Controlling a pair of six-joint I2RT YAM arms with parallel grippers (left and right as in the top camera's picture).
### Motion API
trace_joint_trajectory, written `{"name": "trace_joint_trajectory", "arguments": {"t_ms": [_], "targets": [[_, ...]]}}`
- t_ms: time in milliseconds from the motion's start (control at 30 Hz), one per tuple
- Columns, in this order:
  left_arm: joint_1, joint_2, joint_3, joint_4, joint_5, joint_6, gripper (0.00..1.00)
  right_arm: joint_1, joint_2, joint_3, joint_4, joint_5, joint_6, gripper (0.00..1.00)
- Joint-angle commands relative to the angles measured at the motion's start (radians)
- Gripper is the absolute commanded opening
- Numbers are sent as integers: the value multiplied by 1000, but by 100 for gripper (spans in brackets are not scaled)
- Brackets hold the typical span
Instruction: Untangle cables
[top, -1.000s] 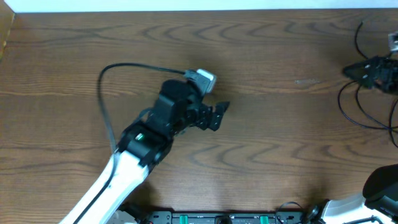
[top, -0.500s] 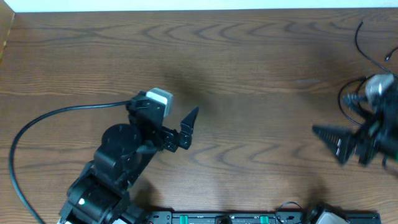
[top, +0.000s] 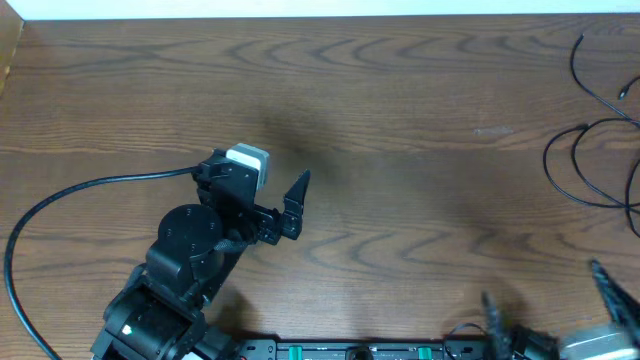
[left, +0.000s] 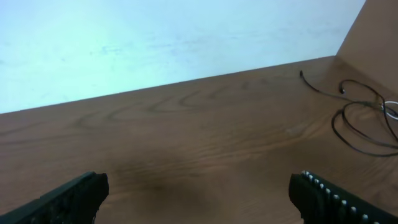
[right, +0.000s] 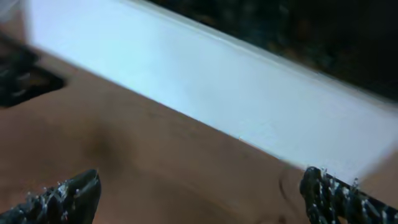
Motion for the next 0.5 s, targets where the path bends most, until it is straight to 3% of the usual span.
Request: {"name": "trace_joint_trajectory", "arguments": {"t_ms": [0, 67, 200, 467], "targets": [[3, -5, 4, -3, -13, 49, 98, 36, 26, -15, -24, 229, 192, 99], [3, -5, 4, -2, -13, 50, 98, 86, 26, -14, -37, 183, 97, 99], [3, -5, 4, -3, -13, 50, 98, 230, 16, 0, -63, 205, 38, 99], [3, -5, 4, -2, -13, 49, 98, 411, -90, 34, -153, 349, 58, 99]]}}
